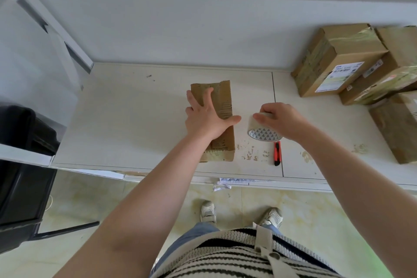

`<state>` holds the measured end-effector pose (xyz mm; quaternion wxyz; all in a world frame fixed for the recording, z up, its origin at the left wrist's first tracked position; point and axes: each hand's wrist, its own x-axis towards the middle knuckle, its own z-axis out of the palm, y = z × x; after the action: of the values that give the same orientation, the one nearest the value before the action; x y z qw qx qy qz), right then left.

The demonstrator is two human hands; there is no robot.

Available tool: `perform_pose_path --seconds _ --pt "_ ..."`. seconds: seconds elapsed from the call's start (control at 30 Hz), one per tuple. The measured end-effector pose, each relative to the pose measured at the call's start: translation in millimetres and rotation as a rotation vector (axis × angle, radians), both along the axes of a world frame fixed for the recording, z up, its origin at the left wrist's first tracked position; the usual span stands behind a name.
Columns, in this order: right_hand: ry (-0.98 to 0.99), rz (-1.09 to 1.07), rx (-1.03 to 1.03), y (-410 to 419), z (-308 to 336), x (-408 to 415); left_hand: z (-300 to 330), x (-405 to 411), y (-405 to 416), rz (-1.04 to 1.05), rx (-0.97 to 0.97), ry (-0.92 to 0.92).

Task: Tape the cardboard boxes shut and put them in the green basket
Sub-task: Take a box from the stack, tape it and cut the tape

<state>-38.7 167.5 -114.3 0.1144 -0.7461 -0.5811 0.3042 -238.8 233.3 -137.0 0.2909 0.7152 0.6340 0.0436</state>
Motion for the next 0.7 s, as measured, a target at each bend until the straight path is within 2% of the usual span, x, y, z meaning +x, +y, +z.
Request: perform_pose_path --seconds 0.07,0.13,0.27,0.33,0.43,0.5,0.57,0.6,0.7 --pt "-0.016 0.040 0.009 2 7 -5 0 -7 2 0.006 -0.005 -0.054" --pt "-0.096 0.072 0.049 7 20 -10 0 -14 3 0.031 -0.054 -0.205" --pt "-0.210 0.086 0.101 17 53 -16 -5 -23 2 0.090 -0.312 -0.808" --pt "-0.217 0.110 0.048 23 61 -25 -14 -30 0 0.097 -0.471 -0.964" --pt "-0.136 0.133 -0.062 24 49 -53 -32 -48 2 0.193 -0.579 -0.974" --pt "-0.052 0.073 -0.030 25 37 -72 -40 -57 5 0.293 -0.593 -0.929" --pt "-0.110 0.080 0.011 30 30 -85 -41 -56 3 0.331 -0.624 -0.889" --pt "-0.144 0.090 0.012 34 28 -91 -40 -52 -1 0.312 -0.610 -0.854" --pt "-0.212 0.107 -0.001 44 25 -99 -41 -44 -10 0.209 -0.370 -0.698"
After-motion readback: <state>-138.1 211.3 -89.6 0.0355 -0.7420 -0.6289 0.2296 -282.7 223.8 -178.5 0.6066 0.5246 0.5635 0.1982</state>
